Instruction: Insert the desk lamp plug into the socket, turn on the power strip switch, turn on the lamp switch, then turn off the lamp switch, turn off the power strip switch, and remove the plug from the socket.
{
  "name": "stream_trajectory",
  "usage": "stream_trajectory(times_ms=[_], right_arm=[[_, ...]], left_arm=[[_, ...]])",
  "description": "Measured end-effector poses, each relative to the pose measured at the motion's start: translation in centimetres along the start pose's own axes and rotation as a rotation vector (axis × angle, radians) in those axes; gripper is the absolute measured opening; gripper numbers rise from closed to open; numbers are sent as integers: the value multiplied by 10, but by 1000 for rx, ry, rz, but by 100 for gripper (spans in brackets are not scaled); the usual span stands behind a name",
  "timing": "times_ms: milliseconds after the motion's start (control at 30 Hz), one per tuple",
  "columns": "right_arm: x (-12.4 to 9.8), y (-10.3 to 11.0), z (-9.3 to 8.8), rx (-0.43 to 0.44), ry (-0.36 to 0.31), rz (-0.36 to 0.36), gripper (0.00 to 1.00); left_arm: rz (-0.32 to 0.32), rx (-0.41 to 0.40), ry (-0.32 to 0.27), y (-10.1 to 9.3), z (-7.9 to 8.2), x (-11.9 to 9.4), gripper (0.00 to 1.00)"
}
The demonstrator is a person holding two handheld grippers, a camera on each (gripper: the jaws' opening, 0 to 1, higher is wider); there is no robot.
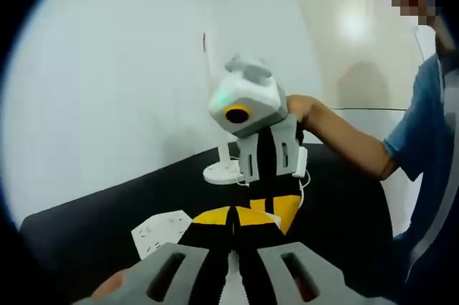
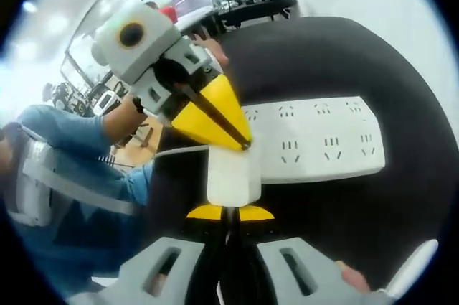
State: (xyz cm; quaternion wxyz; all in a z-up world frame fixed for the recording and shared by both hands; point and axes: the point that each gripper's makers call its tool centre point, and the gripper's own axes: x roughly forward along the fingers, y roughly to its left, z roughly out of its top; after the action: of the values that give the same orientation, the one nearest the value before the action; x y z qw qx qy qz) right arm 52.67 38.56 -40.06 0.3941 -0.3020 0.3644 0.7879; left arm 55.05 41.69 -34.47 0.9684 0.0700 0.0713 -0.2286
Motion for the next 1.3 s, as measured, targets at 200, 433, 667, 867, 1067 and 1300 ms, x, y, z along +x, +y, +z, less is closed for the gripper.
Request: stream_trajectory(times_ms=[200, 433, 667, 867, 1067, 1300], right_arm=[[4, 1, -6, -8, 21, 9, 7], [6, 0, -8, -6, 30, 18, 7], [8, 1, -9, 2, 31, 33, 7], [3, 4, 0, -23, -1, 12, 7], [4, 3, -3, -14, -1, 17, 7], [11, 2, -12, 27, 0, 49, 7]], left_arm=[[-7, 41, 12, -5, 1, 5, 0], [-10, 59, 18, -6, 0, 5, 0], [-15, 86, 31, -9, -1, 6, 0], [-21, 60, 4, -3, -1, -1, 0], [-19, 79, -29, -6, 0, 3, 0], [-38, 133, 30, -15, -2, 20, 0]])
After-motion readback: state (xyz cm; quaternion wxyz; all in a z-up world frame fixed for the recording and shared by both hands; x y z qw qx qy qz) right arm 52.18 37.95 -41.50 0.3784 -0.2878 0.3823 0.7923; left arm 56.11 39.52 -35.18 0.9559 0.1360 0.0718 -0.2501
